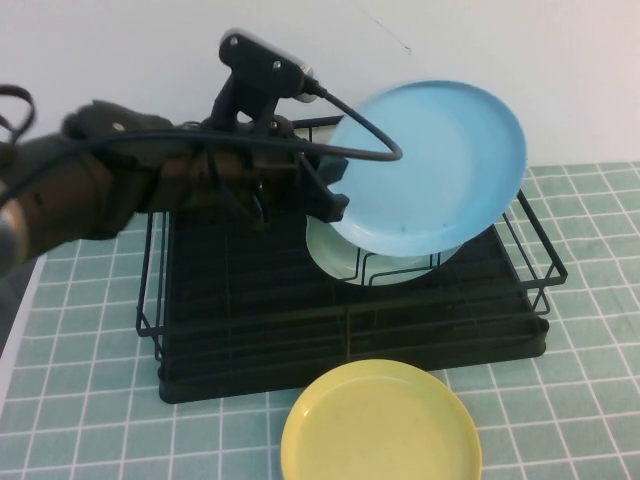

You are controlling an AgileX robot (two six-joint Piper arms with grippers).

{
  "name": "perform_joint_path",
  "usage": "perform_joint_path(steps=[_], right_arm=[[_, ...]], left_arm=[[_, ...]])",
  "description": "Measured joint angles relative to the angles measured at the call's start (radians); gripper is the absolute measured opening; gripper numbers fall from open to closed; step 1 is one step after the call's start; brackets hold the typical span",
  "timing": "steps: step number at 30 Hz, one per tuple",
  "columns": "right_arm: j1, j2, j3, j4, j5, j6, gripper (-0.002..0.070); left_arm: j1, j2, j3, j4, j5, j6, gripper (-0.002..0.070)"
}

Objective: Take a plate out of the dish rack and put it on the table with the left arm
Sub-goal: Place the plate from the table

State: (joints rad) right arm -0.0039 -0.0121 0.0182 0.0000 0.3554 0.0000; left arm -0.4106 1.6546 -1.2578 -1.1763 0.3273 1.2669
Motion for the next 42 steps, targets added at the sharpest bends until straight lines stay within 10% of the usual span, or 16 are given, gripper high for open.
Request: perform_joint_path(steps=[13, 34, 42], right_arm=[[0.000, 0.000, 0.000, 0.000, 0.000, 0.000, -0.0003], [0.000, 0.000, 0.000, 0.000, 0.000, 0.000, -0.0003], [0.000, 0.000, 0.000, 0.000, 0.000, 0.000, -0.0003]], left_arm=[[-0.007, -0.223, 0.002, 0.661, 0.638, -0.764, 0.0057], [-0.007, -0.115, 0.305, 0.498, 0.448, -0.936, 0.0076], [-0.007, -0.113, 0.306, 0.539, 0.432, -0.975, 0.0357]])
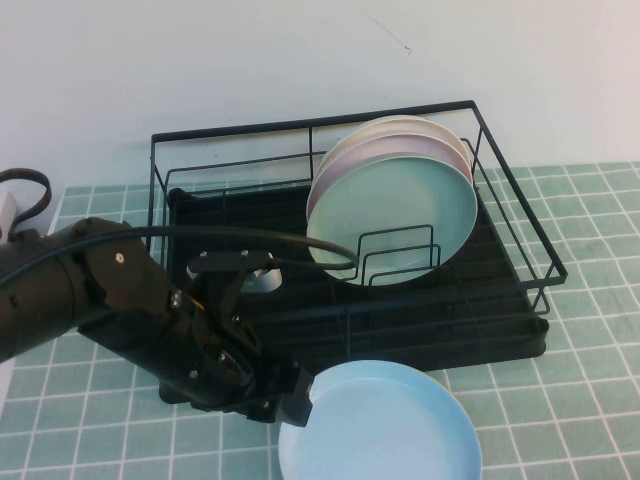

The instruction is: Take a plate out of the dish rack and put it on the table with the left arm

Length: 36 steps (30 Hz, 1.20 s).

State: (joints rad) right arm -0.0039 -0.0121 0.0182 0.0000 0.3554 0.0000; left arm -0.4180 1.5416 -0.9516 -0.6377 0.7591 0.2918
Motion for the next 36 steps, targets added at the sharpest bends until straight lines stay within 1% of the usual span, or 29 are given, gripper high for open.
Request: perform_joint_path(steps=[3, 6, 8, 10, 13, 17, 18, 20, 23, 29, 36], right_arm=[[0.000, 0.000, 0.000, 0.000, 0.000, 0.000, -0.0003], [0.000, 0.000, 0.000, 0.000, 0.000, 0.000, -0.0003], [0.000, 0.000, 0.000, 0.000, 0.000, 0.000, -0.0003], [0.000, 0.000, 0.000, 0.000, 0.000, 0.000, -0.0003], [0.000, 0.000, 0.000, 0.000, 0.000, 0.000, -0.0003], [0.000, 0.000, 0.000, 0.000, 0.000, 0.000, -0.0003], [0.000, 0.000, 0.000, 0.000, 0.000, 0.000, -0.0003], [0.000, 0.000, 0.000, 0.000, 0.000, 0.000, -0.0003], [0.000, 0.000, 0.000, 0.000, 0.000, 0.000, -0.0003], [0.000, 0.000, 0.000, 0.000, 0.000, 0.000, -0.0003], [0.000, 0.000, 0.000, 0.000, 0.000, 0.000, -0.0003]], left_arm=[[0.000, -0.002, 0.000, 0.019, 0.006, -0.012, 0.0386], [0.000, -0.035, 0.002, 0.023, 0.020, -0.015, 0.0379], [0.000, -0.074, 0.002, 0.025, 0.030, -0.015, 0.0358], [0.000, -0.124, 0.004, 0.039, 0.031, -0.015, 0.0323], [0.000, -0.223, 0.006, 0.079, 0.037, -0.015, 0.0238], [0.000, -0.361, 0.006, 0.145, 0.046, -0.015, 0.0083], [0.000, -0.397, 0.006, 0.161, 0.051, -0.017, 0.0053], [0.000, -0.461, 0.006, 0.184, 0.068, -0.025, 0.0022], [0.000, -0.559, 0.006, 0.215, 0.078, -0.041, 0.0006], [0.000, -0.733, 0.006, 0.220, 0.092, -0.043, 0.0001], [0.000, -0.843, 0.006, 0.210, 0.116, -0.045, 0.0000]])
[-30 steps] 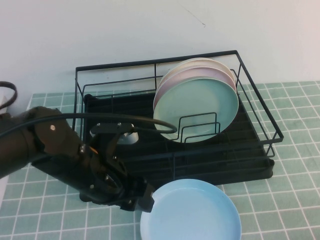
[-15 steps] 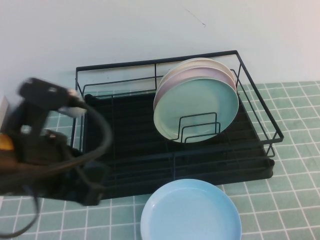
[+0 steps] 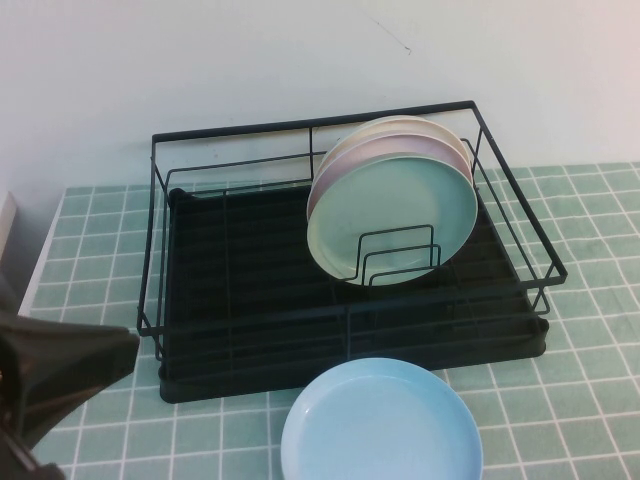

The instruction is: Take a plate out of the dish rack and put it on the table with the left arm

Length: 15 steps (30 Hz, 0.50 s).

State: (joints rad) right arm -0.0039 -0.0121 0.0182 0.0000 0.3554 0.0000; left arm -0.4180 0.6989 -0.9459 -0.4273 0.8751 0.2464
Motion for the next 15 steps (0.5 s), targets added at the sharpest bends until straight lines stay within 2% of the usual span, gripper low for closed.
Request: perform_joint_path(steps=[15], right_arm=[[0.000, 0.000, 0.000, 0.000, 0.000, 0.000, -0.0003]], left_arm=[[0.000, -0.012, 0.000, 0.000, 0.026, -0.001, -0.0001]])
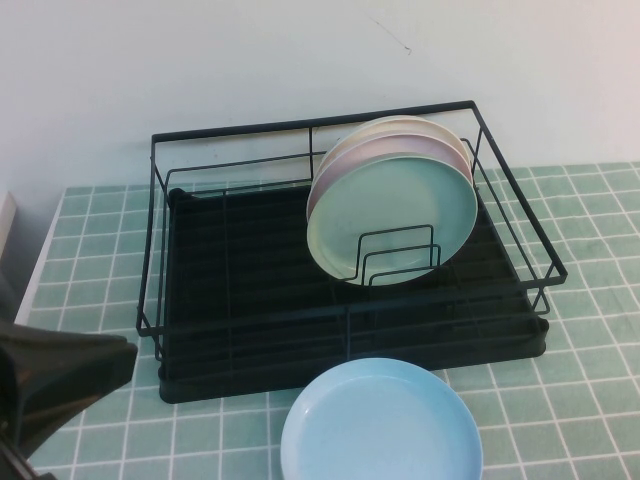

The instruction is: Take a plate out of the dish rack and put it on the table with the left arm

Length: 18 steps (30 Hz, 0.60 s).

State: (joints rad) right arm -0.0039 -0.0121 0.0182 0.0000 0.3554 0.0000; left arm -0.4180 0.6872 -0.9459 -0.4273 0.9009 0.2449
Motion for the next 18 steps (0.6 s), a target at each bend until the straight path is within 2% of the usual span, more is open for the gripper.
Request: perform_joint_path(steps=[6, 13, 15, 18], right_arm=[[0.000, 0.000, 0.000, 0.000, 0.000, 0.000, -0.0003], [0.000, 0.000, 0.000, 0.000, 0.000, 0.000, -0.0003], [0.000, 0.000, 0.000, 0.000, 0.000, 0.000, -0.0003], [0.000, 0.000, 0.000, 0.000, 0.000, 0.000, -0.0003]], left_arm=[[0.000, -0.002, 0.014, 0.009, -0.029, 0.000, -0.0001], [0.004, -0.074, 0.181, 0.112, -0.275, 0.000, -0.0002], [0.028, -0.135, 0.252, 0.136, -0.337, 0.000, -0.0001], [0.104, -0.241, 0.352, 0.164, -0.407, -0.002, -0.0002]])
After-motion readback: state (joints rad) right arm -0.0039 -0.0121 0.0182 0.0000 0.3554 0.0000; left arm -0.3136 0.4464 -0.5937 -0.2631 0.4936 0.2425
